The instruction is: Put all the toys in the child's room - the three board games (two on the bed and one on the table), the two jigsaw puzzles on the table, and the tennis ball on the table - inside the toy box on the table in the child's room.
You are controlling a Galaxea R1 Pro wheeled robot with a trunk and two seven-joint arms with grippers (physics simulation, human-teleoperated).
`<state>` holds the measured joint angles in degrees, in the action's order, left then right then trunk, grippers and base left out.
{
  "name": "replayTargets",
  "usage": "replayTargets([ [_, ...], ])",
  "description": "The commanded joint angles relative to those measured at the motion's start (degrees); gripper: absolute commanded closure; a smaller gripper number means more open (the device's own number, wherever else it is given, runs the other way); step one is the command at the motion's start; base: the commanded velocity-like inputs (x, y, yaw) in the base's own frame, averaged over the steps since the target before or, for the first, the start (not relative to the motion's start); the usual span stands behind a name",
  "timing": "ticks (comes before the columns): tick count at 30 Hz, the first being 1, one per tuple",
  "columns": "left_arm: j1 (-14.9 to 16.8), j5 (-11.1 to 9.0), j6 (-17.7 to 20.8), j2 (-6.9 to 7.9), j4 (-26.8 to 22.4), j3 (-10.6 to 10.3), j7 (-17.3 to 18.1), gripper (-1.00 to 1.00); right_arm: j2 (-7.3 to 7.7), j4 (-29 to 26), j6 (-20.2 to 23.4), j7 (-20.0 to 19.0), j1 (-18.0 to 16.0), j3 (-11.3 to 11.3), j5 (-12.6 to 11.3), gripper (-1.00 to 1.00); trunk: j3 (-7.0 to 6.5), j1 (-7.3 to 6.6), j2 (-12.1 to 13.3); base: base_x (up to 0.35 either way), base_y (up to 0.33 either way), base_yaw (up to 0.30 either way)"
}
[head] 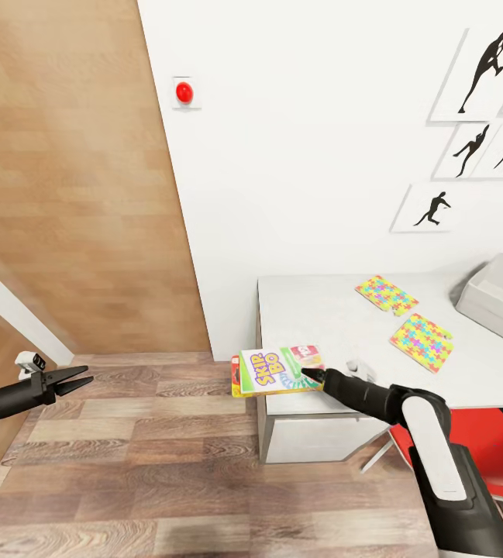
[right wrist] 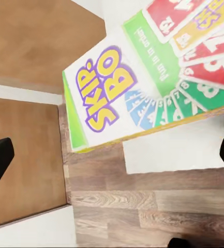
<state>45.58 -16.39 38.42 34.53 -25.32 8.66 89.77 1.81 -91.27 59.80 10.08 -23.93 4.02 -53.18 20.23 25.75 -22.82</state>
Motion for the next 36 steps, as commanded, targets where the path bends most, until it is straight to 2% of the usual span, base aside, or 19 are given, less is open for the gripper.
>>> replayTargets([
  [1, 0.0, 0.0, 0.6, 0.01, 0.0, 0.0, 0.2, -1.0, 0.14, -0.1, 0.1, 0.0, 0.9, 0.1, -0.7, -1.0, 0.09, 0.03, -0.1, 0.0, 0.0, 0.0],
  [4, 0.0, 0.1, 0.6, -0.23, 0.0, 0.0, 0.2, -1.0, 0.52, 0.0, -2.2, -3.7, 4.3, 0.6, -0.7, -1.0, 0.0, 0.03, -0.1, 0.0, 0.0, -0.059],
  [10, 0.1, 0.1, 0.3, -0.47, 0.0, 0.0, 0.2, -1.0, 0.76, 0.1, -5.6, -10.4, 5.8, 0.7, 0.0, -1.0, -0.41, 0.03, -0.1, 0.0, 0.0, -0.125],
  [13, 0.0, 0.1, 0.1, -0.5, 0.1, 0.0, 0.2, -1.0, 0.8, 0.1, -6.6, -11.7, 6.0, 0.8, 0.1, -1.0, -0.65, 0.03, -0.1, 0.0, 0.0, -0.135],
  [24, 0.0, 0.1, -0.2, -0.52, 0.1, 0.0, 0.2, -1.0, 2.02, 0.0, -7.2, -12.7, 6.1, 0.5, 0.1, -1.0, -1.59, 0.03, -0.1, 0.0, 0.0, -0.131],
  [36, 0.0, 0.0, -0.1, -0.52, 0.1, -0.1, 0.2, -1.0, 2.01, 0.0, -7.4, -12.7, 6.1, -0.1, 0.2, -1.0, -2.65, 0.03, -0.1, 0.0, 0.046, -0.069],
])
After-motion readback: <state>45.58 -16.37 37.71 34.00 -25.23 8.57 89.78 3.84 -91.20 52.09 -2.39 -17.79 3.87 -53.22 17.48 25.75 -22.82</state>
